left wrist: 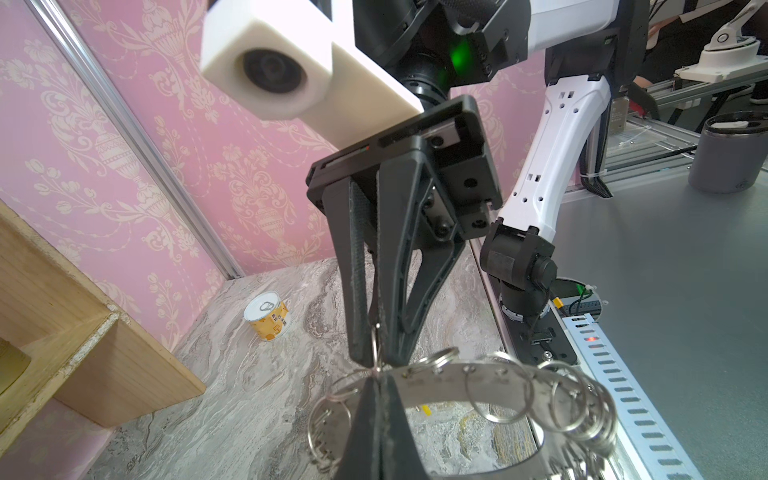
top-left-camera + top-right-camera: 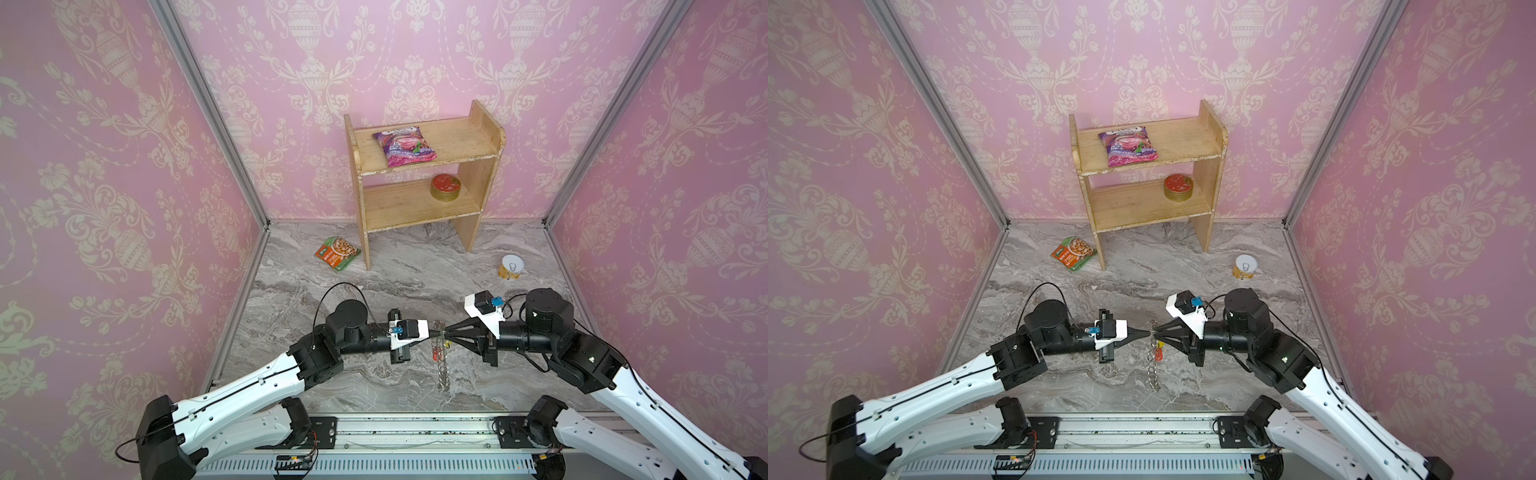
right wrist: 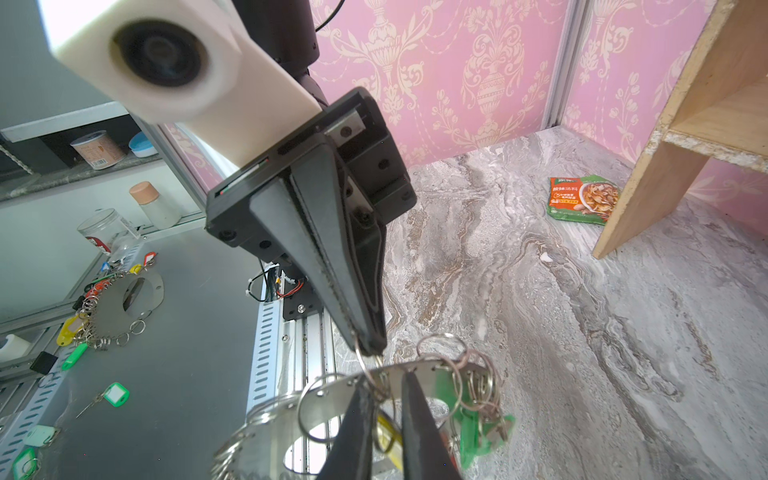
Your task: Put the keys on the keyring
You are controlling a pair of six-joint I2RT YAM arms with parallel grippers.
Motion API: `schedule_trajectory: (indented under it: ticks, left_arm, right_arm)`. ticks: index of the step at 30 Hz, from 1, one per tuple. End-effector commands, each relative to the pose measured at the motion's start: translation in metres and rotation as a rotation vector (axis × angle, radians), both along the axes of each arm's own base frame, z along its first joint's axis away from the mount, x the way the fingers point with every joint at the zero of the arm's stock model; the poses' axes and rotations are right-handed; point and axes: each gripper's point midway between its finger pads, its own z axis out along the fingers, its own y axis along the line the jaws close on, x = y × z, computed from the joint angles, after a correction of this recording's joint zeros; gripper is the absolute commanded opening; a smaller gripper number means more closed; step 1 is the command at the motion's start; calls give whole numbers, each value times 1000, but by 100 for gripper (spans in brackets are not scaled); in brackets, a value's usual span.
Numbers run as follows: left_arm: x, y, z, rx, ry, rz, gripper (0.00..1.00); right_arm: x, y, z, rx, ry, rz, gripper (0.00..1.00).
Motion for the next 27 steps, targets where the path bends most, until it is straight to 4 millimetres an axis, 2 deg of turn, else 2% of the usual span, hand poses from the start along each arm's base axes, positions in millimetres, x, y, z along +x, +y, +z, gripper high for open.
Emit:
schedule_trajectory:
  ticks: [1, 11, 19, 27]
  left_arm:
    - [-13, 2, 41, -107, -42, -53, 0]
    - [-13, 1, 43, -113, -39, -57, 0]
    - [-11, 0, 39, -104, -34, -49, 0]
    - [-4, -1, 35, -93, -20, -13, 0]
  right_arm:
    - [-1, 0, 3, 26, 5, 1, 13]
    - [-3, 0, 4, 32, 9, 13, 0]
    - [-7, -1, 8, 41, -5, 27, 0]
    - [-2, -5, 11, 25, -19, -19, 0]
